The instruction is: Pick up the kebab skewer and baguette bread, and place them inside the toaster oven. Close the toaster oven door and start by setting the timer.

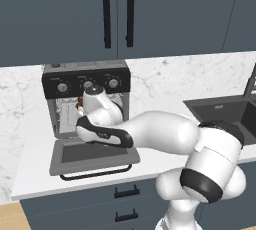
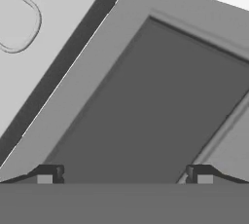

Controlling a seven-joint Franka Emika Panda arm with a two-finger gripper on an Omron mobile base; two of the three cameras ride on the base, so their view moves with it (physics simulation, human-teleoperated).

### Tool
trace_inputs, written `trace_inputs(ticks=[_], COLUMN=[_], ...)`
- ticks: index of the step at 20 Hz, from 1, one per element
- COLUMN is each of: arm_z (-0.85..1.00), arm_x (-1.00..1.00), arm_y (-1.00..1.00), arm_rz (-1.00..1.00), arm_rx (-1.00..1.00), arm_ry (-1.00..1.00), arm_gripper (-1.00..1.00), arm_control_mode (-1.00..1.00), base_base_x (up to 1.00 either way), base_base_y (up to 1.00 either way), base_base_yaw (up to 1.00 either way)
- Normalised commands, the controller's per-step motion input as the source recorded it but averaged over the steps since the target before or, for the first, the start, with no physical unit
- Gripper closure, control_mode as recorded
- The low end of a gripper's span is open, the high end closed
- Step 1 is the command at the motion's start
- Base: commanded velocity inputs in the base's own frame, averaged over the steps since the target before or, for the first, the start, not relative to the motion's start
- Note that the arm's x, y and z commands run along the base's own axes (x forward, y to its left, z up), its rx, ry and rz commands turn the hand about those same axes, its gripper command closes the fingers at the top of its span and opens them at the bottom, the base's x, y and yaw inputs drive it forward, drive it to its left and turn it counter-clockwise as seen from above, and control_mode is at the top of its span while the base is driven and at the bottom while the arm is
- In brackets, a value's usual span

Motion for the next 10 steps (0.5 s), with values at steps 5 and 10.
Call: trace_inputs(ticks=[5,10], arm_z=[0.38,0.4], arm_x=[-0.72,-0.67], arm_y=[0.06,0.02], arm_rz=[0.05,0.11], arm_rx=[0.0,0.0], arm_ry=[0.0,0.06], arm_gripper=[-1.0,-1.0], arm_control_mode=[-1.0,-1.0], base_base_x=[0.0,0.0], base_base_y=[0.0,0.0], base_base_yaw=[0.0,0.0])
